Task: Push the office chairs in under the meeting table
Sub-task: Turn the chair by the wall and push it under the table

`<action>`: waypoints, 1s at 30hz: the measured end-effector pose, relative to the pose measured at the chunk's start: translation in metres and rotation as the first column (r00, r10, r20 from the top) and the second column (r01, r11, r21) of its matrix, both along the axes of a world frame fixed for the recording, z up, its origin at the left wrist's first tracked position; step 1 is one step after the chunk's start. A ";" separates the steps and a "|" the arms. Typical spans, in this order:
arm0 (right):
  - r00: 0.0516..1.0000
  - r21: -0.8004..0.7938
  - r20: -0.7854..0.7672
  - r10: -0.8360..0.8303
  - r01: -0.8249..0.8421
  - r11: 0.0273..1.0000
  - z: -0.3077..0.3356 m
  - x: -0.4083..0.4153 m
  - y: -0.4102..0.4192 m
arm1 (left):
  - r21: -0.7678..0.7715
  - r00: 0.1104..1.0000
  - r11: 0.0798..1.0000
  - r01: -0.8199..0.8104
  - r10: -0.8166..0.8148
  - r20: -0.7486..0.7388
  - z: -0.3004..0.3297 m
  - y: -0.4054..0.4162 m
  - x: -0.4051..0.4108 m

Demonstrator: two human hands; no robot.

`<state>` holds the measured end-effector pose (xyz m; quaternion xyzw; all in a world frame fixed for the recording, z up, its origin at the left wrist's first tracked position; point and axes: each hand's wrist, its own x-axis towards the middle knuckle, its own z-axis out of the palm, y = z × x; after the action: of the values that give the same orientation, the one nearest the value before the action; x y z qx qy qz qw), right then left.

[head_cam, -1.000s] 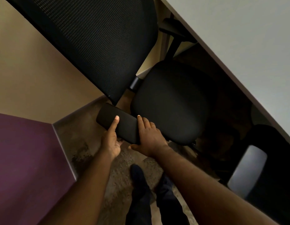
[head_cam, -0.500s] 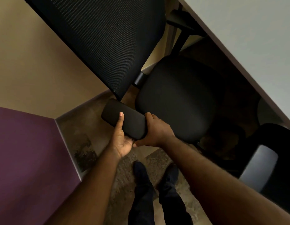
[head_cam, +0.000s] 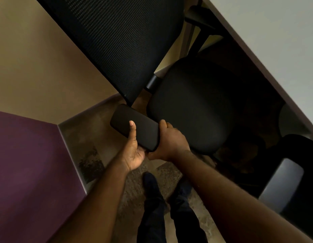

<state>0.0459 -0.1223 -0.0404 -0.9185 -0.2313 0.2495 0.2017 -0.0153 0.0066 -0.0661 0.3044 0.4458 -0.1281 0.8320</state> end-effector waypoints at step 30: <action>0.996 -0.040 0.068 0.057 -0.055 0.998 -0.086 0.009 -0.004 | 0.063 0.991 0.991 -0.116 0.120 -0.053 -0.076 -0.009 0.009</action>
<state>0.0546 -0.1264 -0.1269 -0.9234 -0.2591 0.2273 0.1691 -0.0068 -0.0026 -0.1425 0.2984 0.4902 -0.0740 0.8156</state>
